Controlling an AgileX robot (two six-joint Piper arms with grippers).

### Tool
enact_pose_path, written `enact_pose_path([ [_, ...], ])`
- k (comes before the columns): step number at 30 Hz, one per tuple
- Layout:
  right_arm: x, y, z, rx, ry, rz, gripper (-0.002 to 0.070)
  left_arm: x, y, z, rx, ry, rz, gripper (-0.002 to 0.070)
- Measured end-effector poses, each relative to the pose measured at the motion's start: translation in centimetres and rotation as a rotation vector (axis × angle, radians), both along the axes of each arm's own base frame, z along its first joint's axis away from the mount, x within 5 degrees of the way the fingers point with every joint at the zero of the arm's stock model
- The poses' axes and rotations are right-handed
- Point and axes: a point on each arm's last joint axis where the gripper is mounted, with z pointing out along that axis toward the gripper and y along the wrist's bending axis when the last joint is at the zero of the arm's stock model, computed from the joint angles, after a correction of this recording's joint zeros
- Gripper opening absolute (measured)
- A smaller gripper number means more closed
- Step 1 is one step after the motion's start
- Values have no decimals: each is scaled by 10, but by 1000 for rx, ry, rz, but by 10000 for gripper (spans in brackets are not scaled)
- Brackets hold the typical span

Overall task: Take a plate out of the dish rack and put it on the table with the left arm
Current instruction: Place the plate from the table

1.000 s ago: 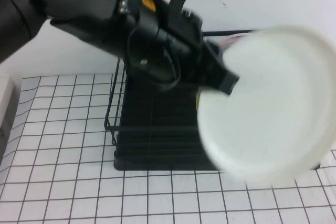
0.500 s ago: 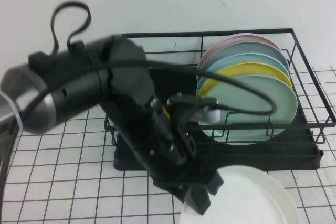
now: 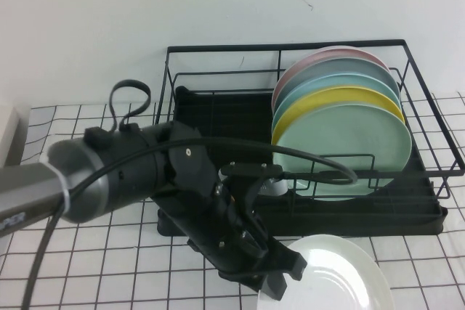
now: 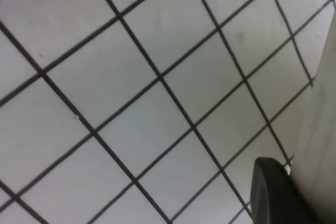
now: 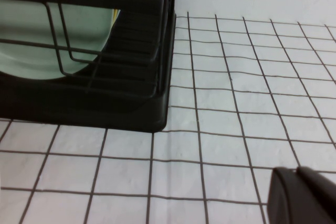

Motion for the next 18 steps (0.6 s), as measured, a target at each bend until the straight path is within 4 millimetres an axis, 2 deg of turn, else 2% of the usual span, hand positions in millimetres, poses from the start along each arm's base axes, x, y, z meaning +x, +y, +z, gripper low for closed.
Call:
enact_pose_path([
  [6,0,0,0,0,0,0,-1,5,-3,-19,38,55,37,78],
  [12,0,0,0,0,0,0,-1,5,-2,-21,48,59,42,85],
  [15,0,0,0,0,0,0,-1,7,-2,-23,61,29,14,144],
  [18,0,0,0,0,0,0,-1,10,-2,-25,62,-3,8,270],
])
